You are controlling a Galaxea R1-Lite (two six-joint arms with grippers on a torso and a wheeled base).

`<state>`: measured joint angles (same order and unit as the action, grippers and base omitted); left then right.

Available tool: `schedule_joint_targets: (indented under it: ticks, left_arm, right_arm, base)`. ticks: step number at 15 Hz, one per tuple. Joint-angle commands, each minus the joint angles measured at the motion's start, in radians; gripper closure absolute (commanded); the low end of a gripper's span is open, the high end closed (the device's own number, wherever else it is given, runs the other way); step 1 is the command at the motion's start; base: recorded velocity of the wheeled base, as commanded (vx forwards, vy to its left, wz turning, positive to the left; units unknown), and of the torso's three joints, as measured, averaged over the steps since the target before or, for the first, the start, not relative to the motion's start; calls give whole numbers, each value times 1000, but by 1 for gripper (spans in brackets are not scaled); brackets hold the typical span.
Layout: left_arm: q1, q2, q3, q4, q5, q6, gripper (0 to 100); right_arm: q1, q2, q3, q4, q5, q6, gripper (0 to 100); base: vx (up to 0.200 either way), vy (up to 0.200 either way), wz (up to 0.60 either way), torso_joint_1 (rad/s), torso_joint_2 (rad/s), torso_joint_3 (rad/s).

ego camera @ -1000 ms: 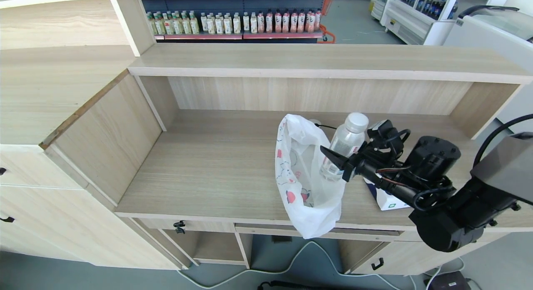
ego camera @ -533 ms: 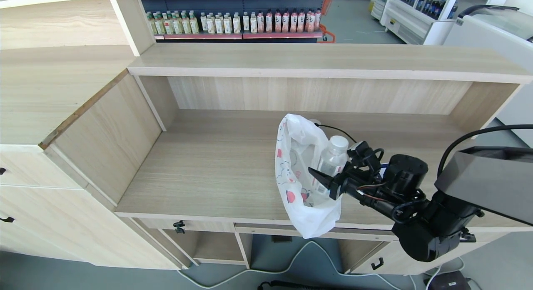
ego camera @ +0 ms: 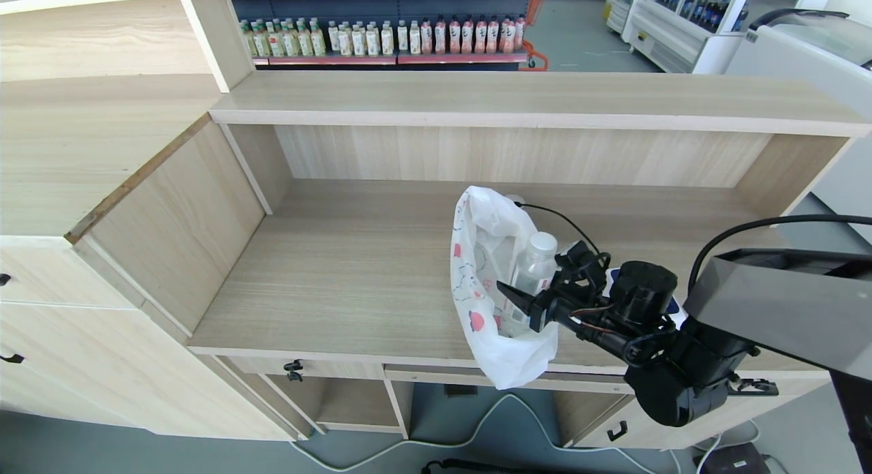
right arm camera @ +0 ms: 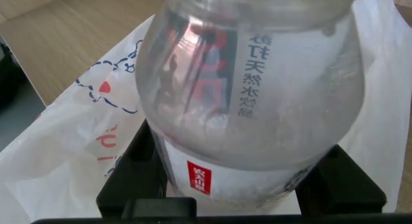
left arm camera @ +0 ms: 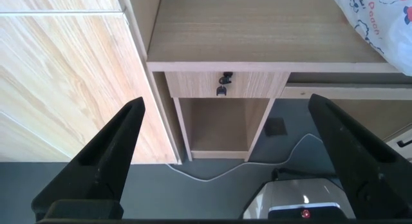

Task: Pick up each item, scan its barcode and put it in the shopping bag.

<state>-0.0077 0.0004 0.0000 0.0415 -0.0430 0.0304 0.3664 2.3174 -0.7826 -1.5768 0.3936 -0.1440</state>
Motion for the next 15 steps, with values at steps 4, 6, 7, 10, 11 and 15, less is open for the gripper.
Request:
schedule_joint_targets:
  ticks: [4,6,7,10,11,15]
  left_arm:
    - [0,0,0,0,0,0,0]
    - [0,0,0,0,0,0,0]
    - [0,0,0,0,0,0,0]
    - [0,0,0,0,0,-1,0]
    - [0,0,0,0,0,-1,0]
    - [0,0,0,0,0,0,0]
  right_arm:
    - [-1,3,20,6,2,-22,0]
    - [-1,-30,19,6,4,-22,0]
    - [-1,-78,25,6,-1,-20,0]
    - [-21,-273,108,112,-2,-23,0]
    - [-46,-337,158,127,1,-25,0]
    - [-121,-566,356,187,-6,-74,0]
  base:
    - [0,0,0,0,0,0]
    - [0,0,0,0,0,0]
    - [0,0,0,0,0,0]
    - [0,0,0,0,0,0]
    - [0,0,0,0,0,0]
    - [0,0,0,0,0,0]
